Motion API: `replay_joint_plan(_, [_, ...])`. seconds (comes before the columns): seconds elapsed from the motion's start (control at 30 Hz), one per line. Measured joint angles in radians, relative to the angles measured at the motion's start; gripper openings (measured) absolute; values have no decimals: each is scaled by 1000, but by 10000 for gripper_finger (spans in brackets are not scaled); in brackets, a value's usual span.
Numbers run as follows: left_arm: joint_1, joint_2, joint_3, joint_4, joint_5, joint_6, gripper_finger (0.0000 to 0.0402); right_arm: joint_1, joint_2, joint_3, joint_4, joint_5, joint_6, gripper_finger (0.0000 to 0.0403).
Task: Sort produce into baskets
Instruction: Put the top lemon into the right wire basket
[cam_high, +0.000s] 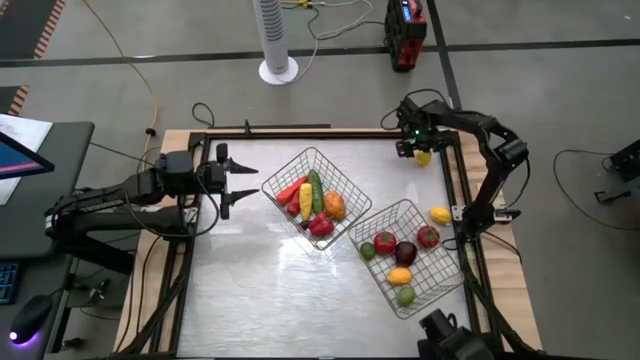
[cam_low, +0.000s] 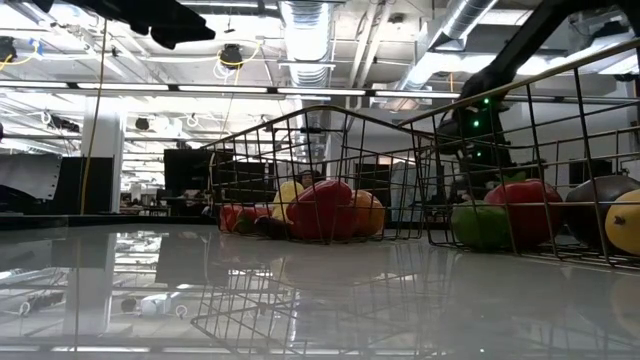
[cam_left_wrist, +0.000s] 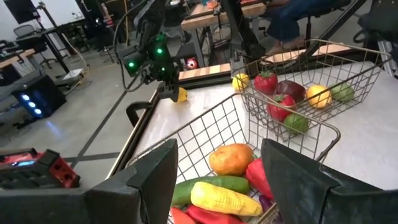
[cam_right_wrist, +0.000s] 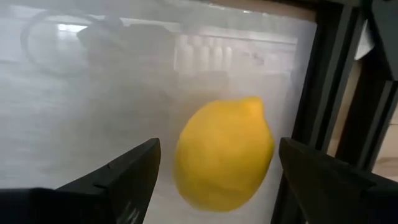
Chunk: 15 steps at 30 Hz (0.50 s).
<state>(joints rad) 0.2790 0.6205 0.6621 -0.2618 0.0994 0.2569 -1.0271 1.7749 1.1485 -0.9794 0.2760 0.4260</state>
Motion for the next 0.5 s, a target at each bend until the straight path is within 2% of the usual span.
replay_joint_plan(0.3, [0,0,0,-13,0,11,219,-4,7,11,-7,-23,19,351])
replay_joint_plan(0.5, [0,0,0,-13,0,11,219,-16,14,11,-10,-63,22,325])
